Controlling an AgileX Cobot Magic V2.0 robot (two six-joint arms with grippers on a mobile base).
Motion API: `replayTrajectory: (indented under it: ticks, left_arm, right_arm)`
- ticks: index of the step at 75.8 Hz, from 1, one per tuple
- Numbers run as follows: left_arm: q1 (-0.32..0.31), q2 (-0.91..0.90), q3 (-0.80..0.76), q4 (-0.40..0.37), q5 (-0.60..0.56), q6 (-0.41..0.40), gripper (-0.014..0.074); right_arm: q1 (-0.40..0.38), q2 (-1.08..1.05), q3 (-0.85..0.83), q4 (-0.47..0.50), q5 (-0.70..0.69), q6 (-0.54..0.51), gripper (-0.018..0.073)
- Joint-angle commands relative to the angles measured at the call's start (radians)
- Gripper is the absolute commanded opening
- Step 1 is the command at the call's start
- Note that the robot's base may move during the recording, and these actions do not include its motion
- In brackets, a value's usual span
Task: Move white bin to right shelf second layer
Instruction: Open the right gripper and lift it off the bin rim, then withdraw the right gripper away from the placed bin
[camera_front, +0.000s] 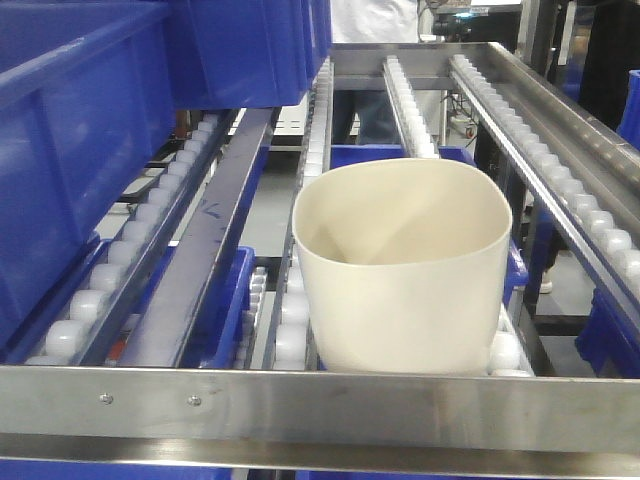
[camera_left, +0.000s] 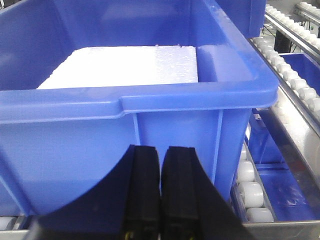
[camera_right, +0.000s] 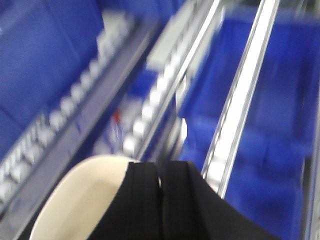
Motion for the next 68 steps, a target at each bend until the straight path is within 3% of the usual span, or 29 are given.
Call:
replayTrajectory:
  ticks: [1,14,62,68]
  left_arm:
    - [-0.005,-0.014,0.037,0.0,-0.085,-0.003,0.0085]
    - [-0.005,-0.014,0.037,0.0,-0.085,-0.003,0.0085]
    - [-0.005,-0.014,0.037,0.0,-0.085,-0.003,0.0085]
    - [-0.005,-0.014,0.037,0.0,-0.085,-0.003,0.0085]
  right_arm:
    - [-0.005,-0.092,0.071,-0.001,-0.227,-0.006,0.0055]
    - [-0.005,-0.178,0.223,-0.001,-0.395,-0.006,0.0055]
    - [-0.005,-0.178,0.234,0.001,-0.396,-0.006,0.0055]
    - [-0.011,-0.223,0.238,-0.009,-0.349,-0.026,0.0055]
